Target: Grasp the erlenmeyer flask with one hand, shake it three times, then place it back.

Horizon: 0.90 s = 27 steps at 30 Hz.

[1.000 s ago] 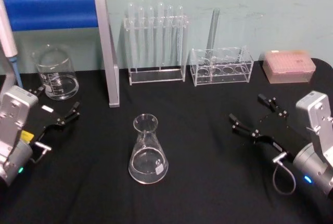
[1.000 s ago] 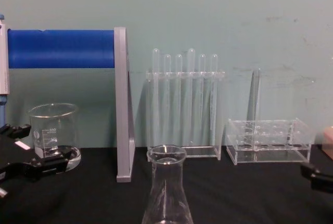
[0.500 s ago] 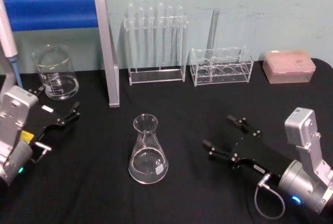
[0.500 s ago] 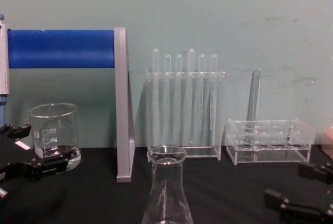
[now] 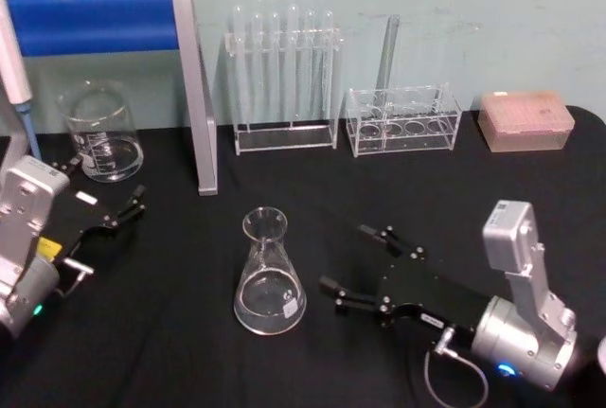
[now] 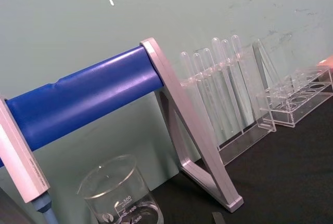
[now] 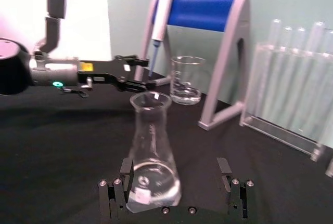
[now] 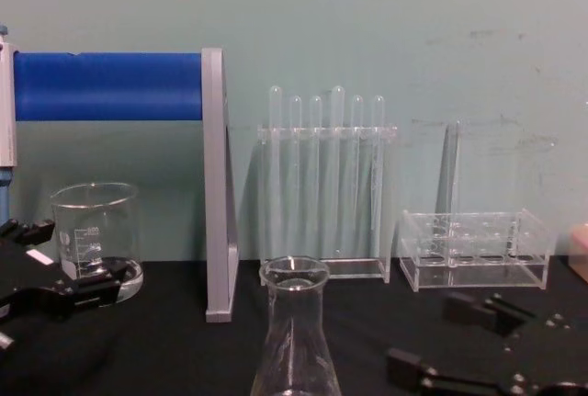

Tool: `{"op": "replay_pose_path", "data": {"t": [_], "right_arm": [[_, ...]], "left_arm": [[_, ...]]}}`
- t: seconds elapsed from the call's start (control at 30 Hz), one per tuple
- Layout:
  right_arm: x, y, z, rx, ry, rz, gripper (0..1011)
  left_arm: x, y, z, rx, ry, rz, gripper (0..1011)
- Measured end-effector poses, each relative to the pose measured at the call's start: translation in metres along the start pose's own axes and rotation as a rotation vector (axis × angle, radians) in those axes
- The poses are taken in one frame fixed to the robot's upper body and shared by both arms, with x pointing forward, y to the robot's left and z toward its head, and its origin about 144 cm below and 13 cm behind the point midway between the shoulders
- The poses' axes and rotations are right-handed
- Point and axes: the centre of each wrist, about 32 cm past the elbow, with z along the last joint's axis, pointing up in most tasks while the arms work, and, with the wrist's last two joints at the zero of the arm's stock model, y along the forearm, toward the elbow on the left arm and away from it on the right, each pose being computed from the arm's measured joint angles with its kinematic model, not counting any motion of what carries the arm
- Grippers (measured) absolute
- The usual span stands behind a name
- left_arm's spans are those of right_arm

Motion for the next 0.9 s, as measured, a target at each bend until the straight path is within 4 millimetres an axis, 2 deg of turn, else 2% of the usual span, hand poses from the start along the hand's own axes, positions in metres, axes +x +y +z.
{"op": "replay_pose_path", "data": {"t": [0.4, 0.9], "right_arm": [[-0.005, 0.019, 0.003, 0.014, -0.008, 0.088, 1002], [0.001, 0.049, 0.006, 0.017, -0.010, 0.117, 1002]], "left_arm": [[0.000, 0.000, 0.000, 0.000, 0.000, 0.000, 1001], [0.000, 0.000, 0.000, 0.000, 0.000, 0.000, 1001]]}}
